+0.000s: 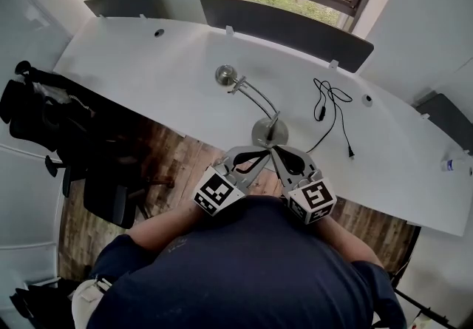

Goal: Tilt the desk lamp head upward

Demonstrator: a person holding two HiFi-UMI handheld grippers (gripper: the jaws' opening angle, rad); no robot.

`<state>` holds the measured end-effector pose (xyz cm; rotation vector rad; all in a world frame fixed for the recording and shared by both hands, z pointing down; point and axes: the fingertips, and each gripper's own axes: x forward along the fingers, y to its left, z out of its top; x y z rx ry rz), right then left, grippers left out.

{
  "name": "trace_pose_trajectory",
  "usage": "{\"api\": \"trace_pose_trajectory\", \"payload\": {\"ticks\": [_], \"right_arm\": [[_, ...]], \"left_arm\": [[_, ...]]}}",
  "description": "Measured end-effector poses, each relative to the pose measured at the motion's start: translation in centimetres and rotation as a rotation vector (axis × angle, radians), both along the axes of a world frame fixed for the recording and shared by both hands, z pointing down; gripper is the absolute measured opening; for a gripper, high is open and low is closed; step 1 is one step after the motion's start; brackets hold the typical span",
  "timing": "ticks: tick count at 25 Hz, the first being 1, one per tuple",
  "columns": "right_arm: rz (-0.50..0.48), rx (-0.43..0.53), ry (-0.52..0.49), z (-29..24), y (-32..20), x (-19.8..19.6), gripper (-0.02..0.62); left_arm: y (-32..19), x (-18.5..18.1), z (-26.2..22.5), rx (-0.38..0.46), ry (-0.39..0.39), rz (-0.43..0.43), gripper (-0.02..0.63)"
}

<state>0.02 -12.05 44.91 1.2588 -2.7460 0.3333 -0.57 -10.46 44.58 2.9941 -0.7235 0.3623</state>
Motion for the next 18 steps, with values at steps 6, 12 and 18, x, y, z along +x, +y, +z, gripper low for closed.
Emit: {"api": "trace_pose_trajectory", "payload": {"ticks": [6, 12, 18], "right_arm": [[-0.005, -0.003, 0.009, -0.07, 0.19, -0.10, 0.011], [-0.005, 0.002, 0.010, -0.15, 0.33, 0.10, 0.011], [0.004, -0.010, 0.011, 0.01, 0.15, 0.09, 0.011]], "left_arm": [[0.15, -0.10, -0.32, 0.004, 0.003, 0.000, 0.008], [0.43, 0.08, -0.47, 0.010, -0.002, 0.007, 0.008], [0.31, 0.05, -0.40, 0.013, -0.007, 0.013, 0.007]]}}
